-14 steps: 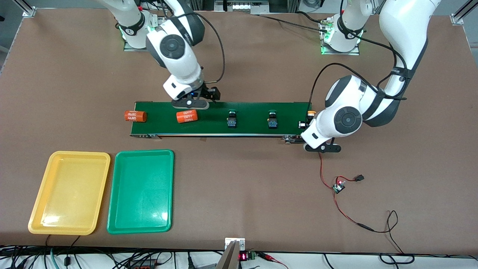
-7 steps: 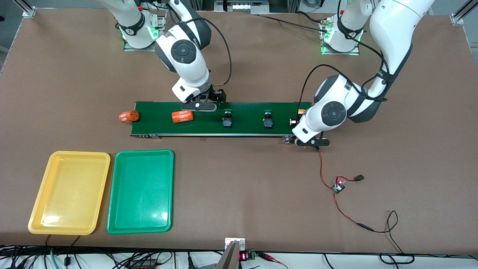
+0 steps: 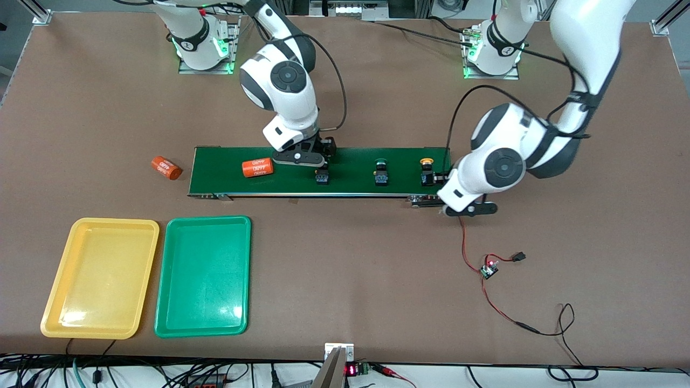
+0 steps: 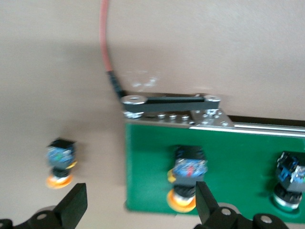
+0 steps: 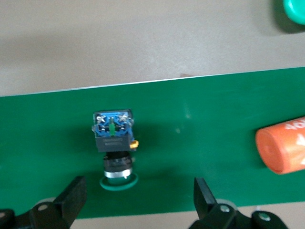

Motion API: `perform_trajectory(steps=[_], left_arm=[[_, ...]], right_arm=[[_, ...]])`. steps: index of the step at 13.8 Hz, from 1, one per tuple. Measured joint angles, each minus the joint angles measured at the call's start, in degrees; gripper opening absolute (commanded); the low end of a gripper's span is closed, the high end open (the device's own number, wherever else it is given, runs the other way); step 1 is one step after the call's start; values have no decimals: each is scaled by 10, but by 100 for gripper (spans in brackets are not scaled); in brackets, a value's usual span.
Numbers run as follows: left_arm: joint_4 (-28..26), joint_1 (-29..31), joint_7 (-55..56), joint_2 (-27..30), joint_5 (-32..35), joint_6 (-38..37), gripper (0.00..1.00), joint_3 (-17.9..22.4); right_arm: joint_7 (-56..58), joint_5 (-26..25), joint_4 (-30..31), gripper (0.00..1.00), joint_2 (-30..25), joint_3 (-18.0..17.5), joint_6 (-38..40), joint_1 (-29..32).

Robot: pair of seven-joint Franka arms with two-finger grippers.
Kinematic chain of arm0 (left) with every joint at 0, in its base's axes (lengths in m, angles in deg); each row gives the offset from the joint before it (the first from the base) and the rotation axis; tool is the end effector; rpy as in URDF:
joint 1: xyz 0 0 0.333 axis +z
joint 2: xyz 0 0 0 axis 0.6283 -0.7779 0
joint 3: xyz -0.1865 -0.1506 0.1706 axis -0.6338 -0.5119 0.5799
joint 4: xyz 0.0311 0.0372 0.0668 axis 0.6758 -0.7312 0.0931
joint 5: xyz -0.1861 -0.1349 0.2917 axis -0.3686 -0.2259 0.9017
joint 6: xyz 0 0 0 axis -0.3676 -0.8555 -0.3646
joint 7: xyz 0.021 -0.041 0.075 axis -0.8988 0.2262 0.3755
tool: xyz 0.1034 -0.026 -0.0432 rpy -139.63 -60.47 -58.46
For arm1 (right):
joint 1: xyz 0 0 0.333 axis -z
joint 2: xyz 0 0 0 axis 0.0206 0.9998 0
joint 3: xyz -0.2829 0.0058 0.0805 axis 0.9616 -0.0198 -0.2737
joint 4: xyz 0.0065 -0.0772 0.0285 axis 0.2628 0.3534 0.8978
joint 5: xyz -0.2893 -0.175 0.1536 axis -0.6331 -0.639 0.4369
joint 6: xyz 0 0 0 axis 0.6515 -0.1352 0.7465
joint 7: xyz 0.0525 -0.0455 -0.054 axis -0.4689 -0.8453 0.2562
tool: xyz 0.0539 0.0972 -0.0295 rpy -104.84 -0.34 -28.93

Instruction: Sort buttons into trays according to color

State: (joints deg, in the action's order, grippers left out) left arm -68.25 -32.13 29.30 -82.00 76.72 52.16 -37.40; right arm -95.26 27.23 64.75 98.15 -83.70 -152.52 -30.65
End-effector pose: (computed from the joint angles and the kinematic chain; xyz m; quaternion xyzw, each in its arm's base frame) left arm 0.5582 -0.2096 0.3111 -0.9852 -0.0554 0.1617 0.0107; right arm 0.4427 0.4154 0.2753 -0.9986 0.0487 -0.0221 0.0052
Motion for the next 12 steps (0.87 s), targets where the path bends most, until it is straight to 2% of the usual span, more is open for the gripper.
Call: perform_trajectory(steps=[3, 4, 7, 9, 11, 12], left_arm=[[17, 8, -51, 12, 1, -46, 100, 42], [16, 9, -86, 12, 1, -52, 100, 61], [-9, 13, -175, 10, 1, -55, 100, 110], [-46, 15, -188, 7, 1, -24, 100, 118], [-100, 15, -188, 6, 1, 48, 100, 119], [-129, 15, -188, 6, 1, 89, 100, 121]], right_arm=[[-1, 0, -7, 100, 23, 1, -22, -1], [-1, -1, -7, 92, 28, 3, -29, -1], [-1, -26, -7, 52, 41, 17, -47, -1], [-1, -38, -7, 23, 47, 23, -51, -1], [-1, -39, -8, 1, 48, 26, -52, -1], [-1, -39, -8, 0, 48, 26, -52, 0]])
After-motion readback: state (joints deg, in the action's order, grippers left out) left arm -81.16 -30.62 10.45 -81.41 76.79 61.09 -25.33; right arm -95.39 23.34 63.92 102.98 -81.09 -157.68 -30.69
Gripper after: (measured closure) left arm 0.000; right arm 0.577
